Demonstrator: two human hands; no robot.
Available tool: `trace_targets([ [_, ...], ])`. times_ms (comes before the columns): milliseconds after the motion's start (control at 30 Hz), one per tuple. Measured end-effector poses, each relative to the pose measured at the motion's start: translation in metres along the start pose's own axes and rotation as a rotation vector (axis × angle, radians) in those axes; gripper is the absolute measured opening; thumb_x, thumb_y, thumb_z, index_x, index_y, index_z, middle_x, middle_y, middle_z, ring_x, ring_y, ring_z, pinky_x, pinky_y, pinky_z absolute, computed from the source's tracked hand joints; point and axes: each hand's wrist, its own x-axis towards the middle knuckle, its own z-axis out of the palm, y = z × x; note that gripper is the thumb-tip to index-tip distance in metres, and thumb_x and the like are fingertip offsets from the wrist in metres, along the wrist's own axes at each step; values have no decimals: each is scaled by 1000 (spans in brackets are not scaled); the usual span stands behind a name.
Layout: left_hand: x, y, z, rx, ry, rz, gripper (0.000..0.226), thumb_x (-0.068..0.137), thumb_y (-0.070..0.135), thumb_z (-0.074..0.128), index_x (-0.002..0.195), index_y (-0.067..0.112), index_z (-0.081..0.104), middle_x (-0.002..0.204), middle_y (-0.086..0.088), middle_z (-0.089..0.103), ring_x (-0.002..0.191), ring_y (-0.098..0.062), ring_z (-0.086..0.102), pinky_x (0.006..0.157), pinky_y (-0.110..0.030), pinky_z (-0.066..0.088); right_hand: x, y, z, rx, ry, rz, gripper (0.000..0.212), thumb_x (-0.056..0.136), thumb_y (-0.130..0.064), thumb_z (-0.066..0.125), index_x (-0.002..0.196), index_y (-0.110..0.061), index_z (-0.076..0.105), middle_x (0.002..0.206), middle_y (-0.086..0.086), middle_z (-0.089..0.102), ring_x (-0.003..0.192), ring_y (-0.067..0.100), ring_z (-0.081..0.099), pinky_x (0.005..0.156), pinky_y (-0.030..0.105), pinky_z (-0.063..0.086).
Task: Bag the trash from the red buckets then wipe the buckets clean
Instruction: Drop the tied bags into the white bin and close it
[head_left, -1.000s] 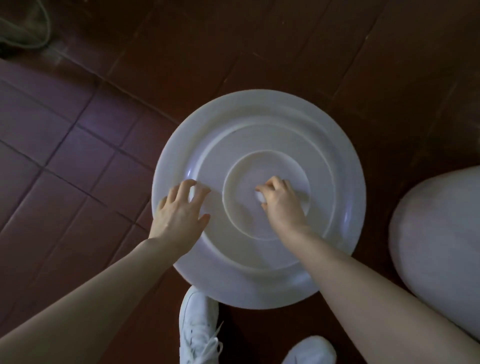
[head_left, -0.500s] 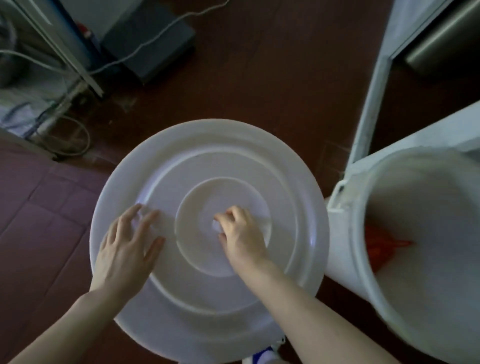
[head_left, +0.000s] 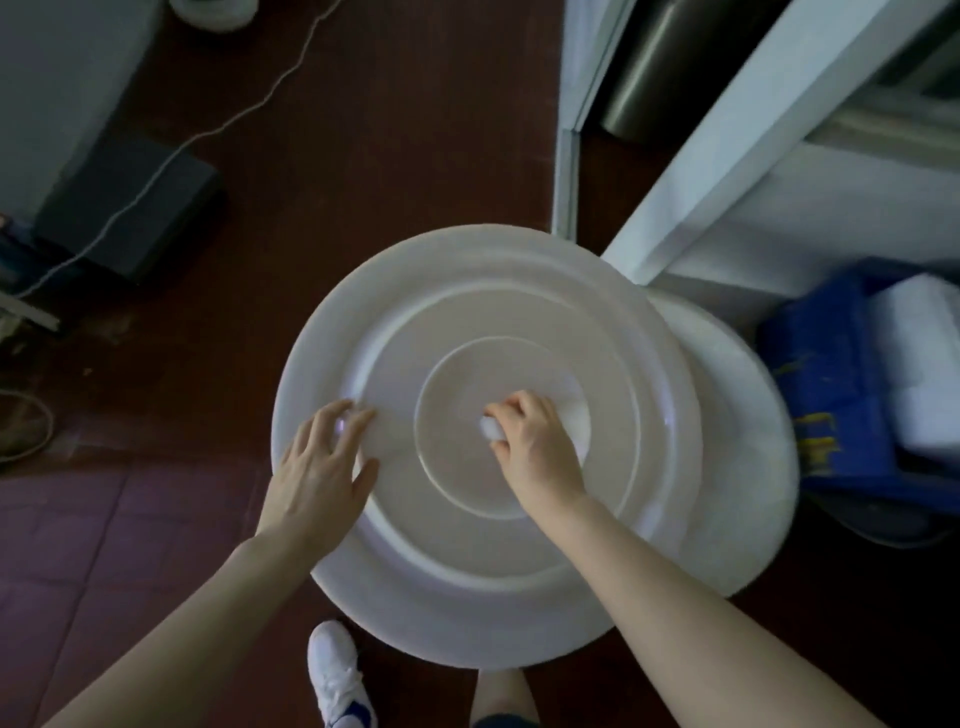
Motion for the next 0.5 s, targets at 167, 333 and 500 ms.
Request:
trace_targets([
  [167,54,83,57,-21,-148,98,50,87,18,68,135,16,53,136,-7,48,118,-31,54,78,-43,56,-4,114,-35,-49,-46,128,31,77,-4,69,107,-14,67,109,11,57,103,32,52,85,40,49],
  [333,96,140,114,59,-295,198,52,91,21,61,140,19,46,136,-1,46,121,-24,49,87,-40,51,-4,204,-46,-78,-100,234,33,80,-4,65,111,-14,66,113,11,57,107,32,50,92,40,44],
  [500,124,160,156,128,-376,220,56,92,23,58,145,22,41,141,3,44,127,-21,45,92,-38,48,6,254,-37,-45,-111,303,33,81,-3,66,113,-11,66,113,14,56,108,34,50,93,41,44],
])
